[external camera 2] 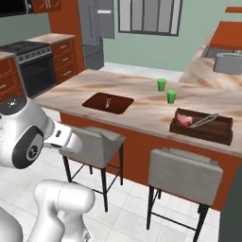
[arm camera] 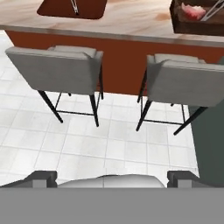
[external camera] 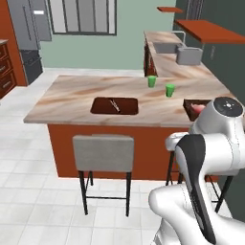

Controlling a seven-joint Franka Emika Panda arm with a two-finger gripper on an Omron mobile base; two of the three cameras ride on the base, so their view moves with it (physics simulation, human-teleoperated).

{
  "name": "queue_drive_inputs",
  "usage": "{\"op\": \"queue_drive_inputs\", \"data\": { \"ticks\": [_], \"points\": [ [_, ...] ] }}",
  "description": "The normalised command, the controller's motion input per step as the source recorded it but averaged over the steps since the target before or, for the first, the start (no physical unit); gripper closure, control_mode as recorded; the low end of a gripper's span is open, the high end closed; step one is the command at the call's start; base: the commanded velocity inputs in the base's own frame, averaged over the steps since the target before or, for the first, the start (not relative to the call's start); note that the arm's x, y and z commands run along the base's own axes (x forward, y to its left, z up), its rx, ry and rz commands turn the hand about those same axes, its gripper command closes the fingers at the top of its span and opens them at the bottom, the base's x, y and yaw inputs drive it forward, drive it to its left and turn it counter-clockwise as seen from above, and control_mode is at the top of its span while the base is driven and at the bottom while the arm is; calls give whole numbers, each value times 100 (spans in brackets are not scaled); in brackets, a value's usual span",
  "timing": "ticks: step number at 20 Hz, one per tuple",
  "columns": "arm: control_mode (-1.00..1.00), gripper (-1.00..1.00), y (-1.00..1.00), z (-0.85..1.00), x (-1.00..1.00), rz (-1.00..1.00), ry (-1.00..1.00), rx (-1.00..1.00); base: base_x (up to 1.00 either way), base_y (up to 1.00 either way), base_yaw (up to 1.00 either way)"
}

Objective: Gather the squash and potato from the fridge and place them on a tray on the dining counter. Then gather the chicken drumstick and steak from the fridge and place them on the other tray.

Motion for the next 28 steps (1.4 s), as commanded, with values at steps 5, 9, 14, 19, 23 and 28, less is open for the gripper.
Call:
{"op": "queue_drive_inputs", "data": {
  "ticks": [5,9,14,19,23,28],
  "points": [
    [100,-100,0,0,0,0,0,0,0,77,-7],
    [100,-100,0,0,0,0,0,0,0,82,-5],
    [100,-100,0,0,0,0,0,0,0,88,-7],
    [100,-100,0,0,0,0,0,0,1,77,-7],
    [100,-100,0,0,0,0,0,0,3,64,-8],
    [100,-100,0,0,0,0,0,0,8,56,-4]
  ]
}}
